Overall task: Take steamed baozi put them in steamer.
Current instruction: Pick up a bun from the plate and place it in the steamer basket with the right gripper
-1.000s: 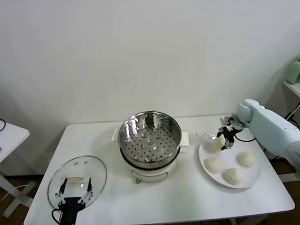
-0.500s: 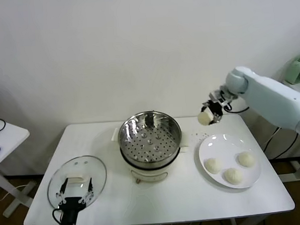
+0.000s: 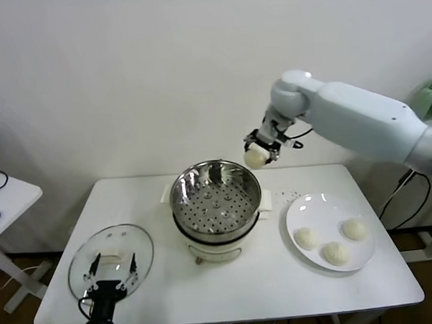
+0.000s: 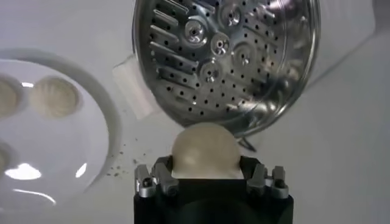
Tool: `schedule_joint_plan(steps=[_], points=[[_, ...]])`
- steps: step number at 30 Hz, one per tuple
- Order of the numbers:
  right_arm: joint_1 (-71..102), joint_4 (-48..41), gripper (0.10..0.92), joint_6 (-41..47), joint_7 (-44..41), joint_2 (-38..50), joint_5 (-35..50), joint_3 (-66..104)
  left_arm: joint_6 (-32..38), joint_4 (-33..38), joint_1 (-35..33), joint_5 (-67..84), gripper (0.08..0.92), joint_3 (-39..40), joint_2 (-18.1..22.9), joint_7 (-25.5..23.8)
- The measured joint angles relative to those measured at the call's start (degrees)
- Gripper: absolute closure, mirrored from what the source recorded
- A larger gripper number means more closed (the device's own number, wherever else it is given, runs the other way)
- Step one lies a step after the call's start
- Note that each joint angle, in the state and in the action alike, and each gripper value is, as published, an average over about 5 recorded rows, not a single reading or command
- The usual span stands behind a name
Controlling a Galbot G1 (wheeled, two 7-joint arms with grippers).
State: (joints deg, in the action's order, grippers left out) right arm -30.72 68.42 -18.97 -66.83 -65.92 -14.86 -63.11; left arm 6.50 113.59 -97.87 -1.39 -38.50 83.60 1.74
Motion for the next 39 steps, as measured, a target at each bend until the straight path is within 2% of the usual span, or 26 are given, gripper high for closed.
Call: schedule_joint_plan(steps=[16,35,39], points=[[8.37,-9.03,0.314,-6.32,1.08,-12.97,-13.89,1.77,0.17,0.84,-0.67,1.09,0.177,-0.48,-0.63,0.13],[12.55,-15.33,0.309,-8.39,1.79,-16.77,-20.17,3.36,0.96,-0.42,-1.3,2.72,0.177,-1.13,-1.33,0.3],[12.84,-15.59,0.263,-8.53,1.91,-16.91,-20.24,3.38,0.97,-0.66,-1.21,2.81,0.177,-1.18,-1.33,0.35]])
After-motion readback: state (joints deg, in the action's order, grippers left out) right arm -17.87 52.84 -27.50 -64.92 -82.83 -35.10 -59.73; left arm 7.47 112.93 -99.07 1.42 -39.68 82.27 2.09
